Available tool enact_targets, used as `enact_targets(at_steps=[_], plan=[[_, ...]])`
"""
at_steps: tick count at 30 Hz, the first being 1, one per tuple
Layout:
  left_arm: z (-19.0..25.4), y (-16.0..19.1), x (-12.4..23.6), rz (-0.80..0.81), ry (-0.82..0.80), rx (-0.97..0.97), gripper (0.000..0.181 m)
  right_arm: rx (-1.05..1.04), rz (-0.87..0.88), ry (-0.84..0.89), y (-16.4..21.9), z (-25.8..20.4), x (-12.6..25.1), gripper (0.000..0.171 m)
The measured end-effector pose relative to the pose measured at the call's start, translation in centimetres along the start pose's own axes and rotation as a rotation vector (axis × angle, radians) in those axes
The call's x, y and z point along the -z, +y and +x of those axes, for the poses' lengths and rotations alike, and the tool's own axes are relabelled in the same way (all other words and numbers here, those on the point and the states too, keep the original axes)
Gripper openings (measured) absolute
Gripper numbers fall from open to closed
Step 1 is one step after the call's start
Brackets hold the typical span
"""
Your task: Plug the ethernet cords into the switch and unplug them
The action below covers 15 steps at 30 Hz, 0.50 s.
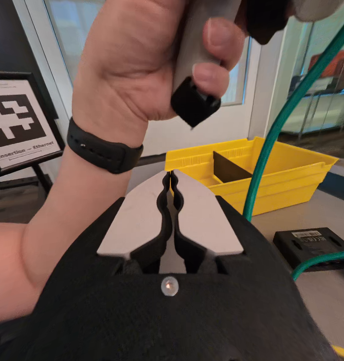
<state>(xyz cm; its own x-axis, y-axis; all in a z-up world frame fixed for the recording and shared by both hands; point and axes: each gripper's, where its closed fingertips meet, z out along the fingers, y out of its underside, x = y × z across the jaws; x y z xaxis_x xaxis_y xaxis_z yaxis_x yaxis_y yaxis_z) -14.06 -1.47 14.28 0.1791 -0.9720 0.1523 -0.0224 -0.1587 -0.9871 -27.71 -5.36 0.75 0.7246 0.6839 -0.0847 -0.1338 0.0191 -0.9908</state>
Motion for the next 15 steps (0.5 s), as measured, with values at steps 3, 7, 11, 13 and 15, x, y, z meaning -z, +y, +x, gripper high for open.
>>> enact_targets(at_steps=[3,7,11,13,15], plan=[[1.6,-0.9,-0.1,0.056,0.036,0.034,0.015,0.096,0.054,0.069,0.6,0.5,-0.8,0.007],[3.4,-1.6,-0.5,0.113,0.029,0.011,0.014,0.105,0.148,0.175,-0.1,3.4,-2.0,0.016],[3.8,-1.4,-0.9,0.121,0.012,-0.001,0.014,0.199,0.340,0.337,-5.4,7.9,1.5,0.025],[3.3,-1.6,-0.8,0.140,-0.001,0.018,0.014,0.241,0.466,0.405,-8.7,9.7,4.5,0.024],[2.8,-1.5,-0.9,0.146,-0.002,0.042,0.014,0.278,0.518,0.441,-10.6,10.9,6.6,0.020]])
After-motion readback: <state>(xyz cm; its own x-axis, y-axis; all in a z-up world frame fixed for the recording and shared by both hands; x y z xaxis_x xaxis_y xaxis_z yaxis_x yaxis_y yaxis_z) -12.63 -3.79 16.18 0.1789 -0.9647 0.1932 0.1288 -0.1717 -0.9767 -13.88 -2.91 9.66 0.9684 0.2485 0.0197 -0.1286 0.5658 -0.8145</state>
